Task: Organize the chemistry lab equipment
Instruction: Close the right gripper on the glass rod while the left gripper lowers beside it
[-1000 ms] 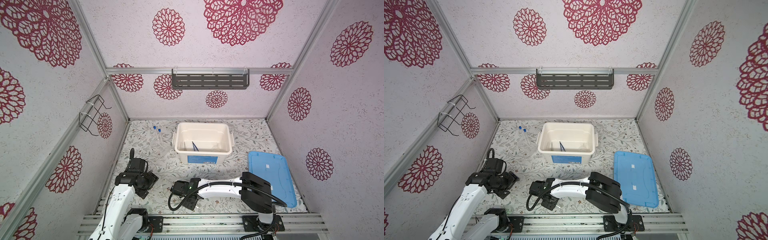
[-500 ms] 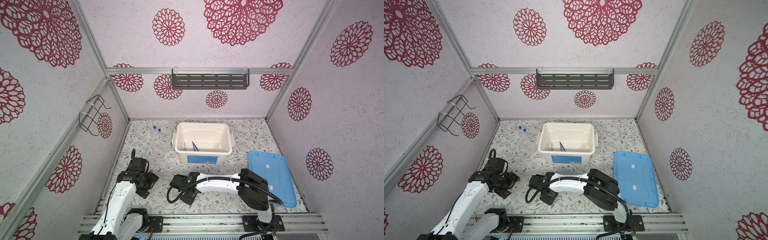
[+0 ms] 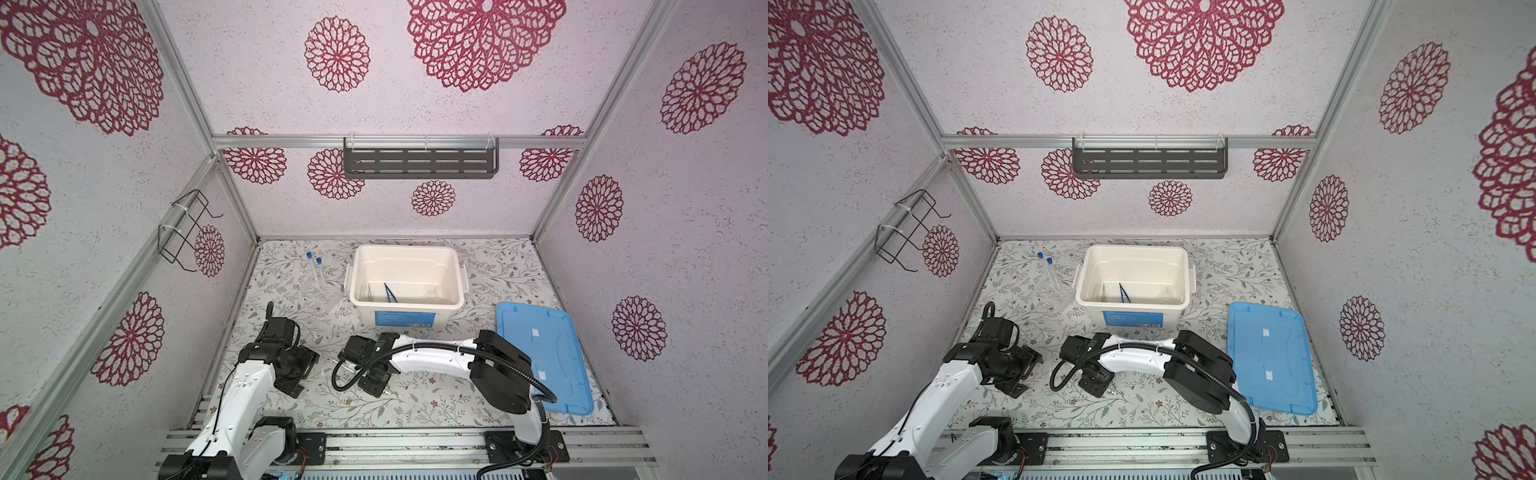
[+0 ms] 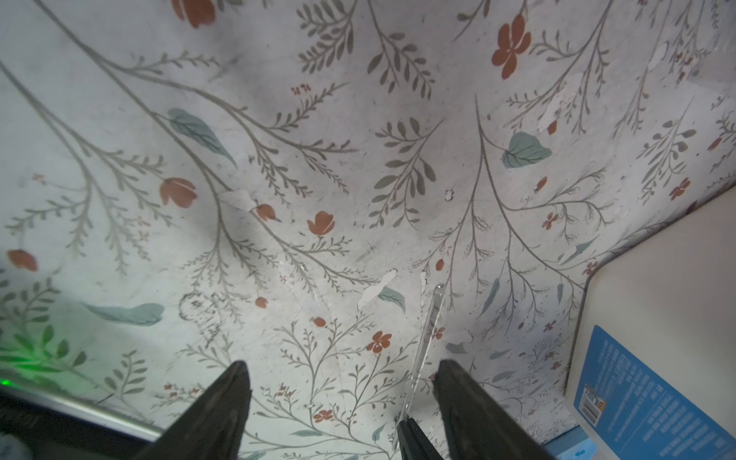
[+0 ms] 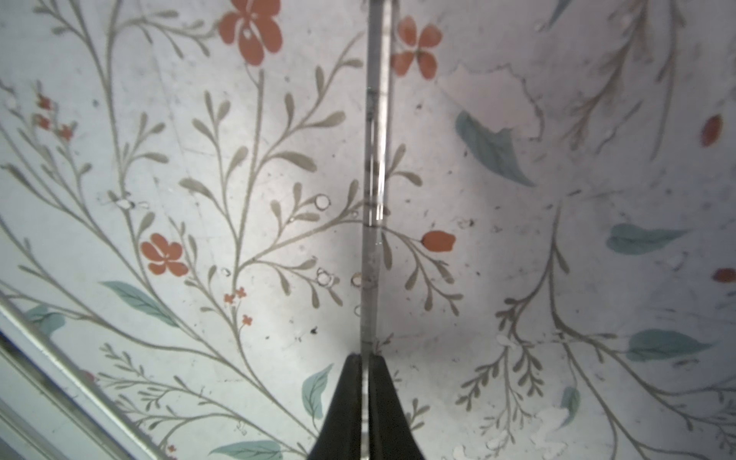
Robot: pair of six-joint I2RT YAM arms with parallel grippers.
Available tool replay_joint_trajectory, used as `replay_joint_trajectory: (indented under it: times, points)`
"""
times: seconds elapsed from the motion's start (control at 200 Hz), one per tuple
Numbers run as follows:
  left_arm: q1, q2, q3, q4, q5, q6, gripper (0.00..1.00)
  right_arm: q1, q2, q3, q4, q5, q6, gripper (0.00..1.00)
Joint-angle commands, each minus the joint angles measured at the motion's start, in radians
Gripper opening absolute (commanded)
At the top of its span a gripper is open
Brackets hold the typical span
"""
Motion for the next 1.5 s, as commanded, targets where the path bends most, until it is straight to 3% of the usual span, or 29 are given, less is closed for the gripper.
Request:
replay_joint_trajectory:
  times: [0.0,0.175,0.425,0.671,0.736,0.996,1.181,1.496]
  points:
    - [0.007,0.014,-0.010,0.042,-0.004,-0.031,0.78,-0.009,0.004,0.019,0.004,-0.013,-0.018,0.09]
    - [0.006,0.051,-0.011,0.075,0.002,-0.029,0.77,-0.010,0.003,0.029,-0.010,-0.015,-0.008,0.11]
    - [0.006,0.052,0.004,0.070,-0.006,-0.037,0.77,-0.010,-0.032,0.044,-0.106,-0.045,0.055,0.33]
    - [0.007,0.043,-0.005,0.092,-0.001,-0.063,0.77,-0.011,-0.065,-0.045,-0.093,-0.068,0.120,0.36]
    - [0.006,0.051,0.000,0.095,0.008,-0.063,0.77,-0.011,-0.058,-0.050,-0.095,-0.046,0.122,0.34]
    - [0.004,0.059,0.018,0.094,0.006,-0.070,0.77,-0.010,-0.009,-0.034,-0.144,0.010,0.079,0.12]
    - [0.003,0.070,0.019,0.105,0.041,-0.099,0.77,-0.010,-0.045,-0.029,-0.100,0.013,0.053,0.04]
    - [-0.015,0.087,0.016,0.150,0.043,-0.181,0.72,-0.010,-0.069,0.025,-0.095,0.027,-0.071,0.01]
